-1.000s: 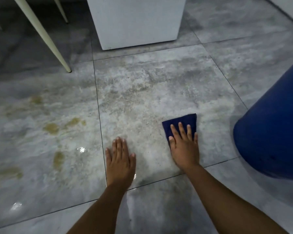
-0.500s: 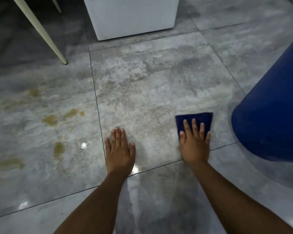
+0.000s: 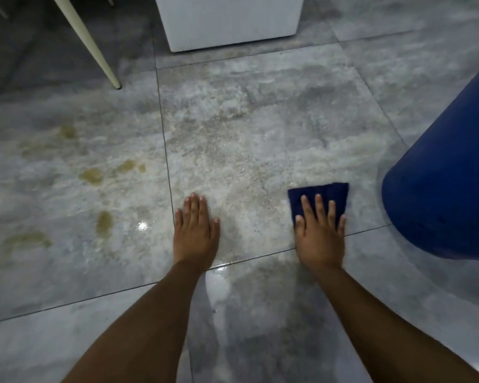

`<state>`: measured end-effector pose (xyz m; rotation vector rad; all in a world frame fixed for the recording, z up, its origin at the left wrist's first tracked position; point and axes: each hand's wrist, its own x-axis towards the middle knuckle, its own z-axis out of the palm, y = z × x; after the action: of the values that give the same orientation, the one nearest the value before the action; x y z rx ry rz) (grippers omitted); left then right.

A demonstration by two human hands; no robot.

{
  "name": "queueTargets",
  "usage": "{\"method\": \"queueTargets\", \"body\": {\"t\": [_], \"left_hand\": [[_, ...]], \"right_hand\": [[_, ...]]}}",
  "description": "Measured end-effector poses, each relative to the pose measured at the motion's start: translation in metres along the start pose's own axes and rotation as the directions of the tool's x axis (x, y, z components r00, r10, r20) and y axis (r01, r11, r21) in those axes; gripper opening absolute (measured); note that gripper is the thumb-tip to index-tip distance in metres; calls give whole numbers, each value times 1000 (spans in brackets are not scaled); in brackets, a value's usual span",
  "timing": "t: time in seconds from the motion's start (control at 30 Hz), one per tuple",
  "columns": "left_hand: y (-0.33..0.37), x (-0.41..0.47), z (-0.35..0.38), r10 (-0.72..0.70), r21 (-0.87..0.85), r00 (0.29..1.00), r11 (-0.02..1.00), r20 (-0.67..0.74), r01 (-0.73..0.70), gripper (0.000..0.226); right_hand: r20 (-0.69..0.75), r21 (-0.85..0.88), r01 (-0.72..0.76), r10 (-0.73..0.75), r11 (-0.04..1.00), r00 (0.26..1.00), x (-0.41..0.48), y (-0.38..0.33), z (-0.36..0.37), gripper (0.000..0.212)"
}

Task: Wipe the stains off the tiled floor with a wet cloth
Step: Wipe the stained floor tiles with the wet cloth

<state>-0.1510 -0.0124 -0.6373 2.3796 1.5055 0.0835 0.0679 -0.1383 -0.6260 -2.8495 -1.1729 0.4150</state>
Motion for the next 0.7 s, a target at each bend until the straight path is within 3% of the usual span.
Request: {"method": "queueTargets", "body": {"t": [0.07,0.13,0.23,0.4,0.57,0.63,0.7], "left_hand": [[-8,-9,-1,-39,9,999,999,-29,39,72],[-16,-24,0,-74,14,996,997,-54,75,70],[-17,-47,0,-116,-15,990,993,-78,115,67],[-18,-67,-4,-143,-12,986,990,-85,142,65],[-29,-81,0,-228,-37,967,974,-114,225,66],[-31,-82,2,-221,-36,969,975,-110,218,63],[-31,-82,4,-212,-30,972,977,-96,210,62]], "right_hand": [[-94,62,-152,158,986,983,-18,4,5,53],[-151,109,-177,193,978,970,-58,-14,16,52],[-104,110,65,-53,992,993,-105,-50,32,55],[-20,-34,379,-380,925,925,-58,-68,27,57],[-128,87,91,-79,992,989,-78,-51,29,56],[-85,72,221,-215,973,973,-118,-64,37,54],[-13,19,424,-424,905,906,-134,-78,45,53]]}}
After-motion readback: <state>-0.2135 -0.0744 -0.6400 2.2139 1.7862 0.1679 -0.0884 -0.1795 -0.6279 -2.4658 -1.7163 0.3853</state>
